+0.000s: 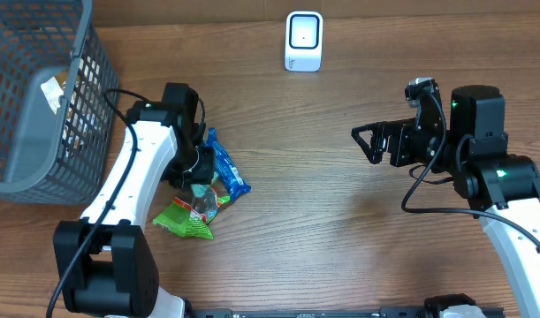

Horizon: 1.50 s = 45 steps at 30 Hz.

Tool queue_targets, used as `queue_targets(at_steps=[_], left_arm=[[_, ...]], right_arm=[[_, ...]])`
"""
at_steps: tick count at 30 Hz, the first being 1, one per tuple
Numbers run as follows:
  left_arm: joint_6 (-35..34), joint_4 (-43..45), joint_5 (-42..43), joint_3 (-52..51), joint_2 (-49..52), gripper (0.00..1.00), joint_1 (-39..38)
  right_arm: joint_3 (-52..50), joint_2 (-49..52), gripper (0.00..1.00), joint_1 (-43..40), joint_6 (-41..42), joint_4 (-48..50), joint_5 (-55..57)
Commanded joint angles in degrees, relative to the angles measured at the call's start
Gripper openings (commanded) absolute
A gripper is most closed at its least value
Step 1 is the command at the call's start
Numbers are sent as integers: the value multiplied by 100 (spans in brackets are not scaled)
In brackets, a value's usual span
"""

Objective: Scan the item barcode
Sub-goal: 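Place the mint-green tissue pack on the table above the snacks, then reach into the basket and grasp the cream-brown Nutree bag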

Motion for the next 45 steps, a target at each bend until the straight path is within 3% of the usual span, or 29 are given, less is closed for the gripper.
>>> queue_targets(at_steps=[1, 5, 13, 21, 34, 45], left_arm=[[63, 37, -103, 85, -33, 50, -20], [59, -155, -50, 682, -33, 53, -4], [131, -824, -63, 2907, -33, 62, -4], [452, -721, -170, 4760, -33, 73, 413], [428, -57, -210, 4944, 133, 74, 2485], [603, 170, -380, 4944, 850, 76, 2857]], right_arm=[[138, -13, 99, 28, -2, 22, -31], [138, -13, 99, 28, -2, 9, -31], [138, -13, 100, 28, -2, 33, -31], [138, -13, 100, 28, -4, 17, -31], [138, -13, 100, 28, -2, 31, -33], [138, -13, 100, 28, 0, 28, -35]])
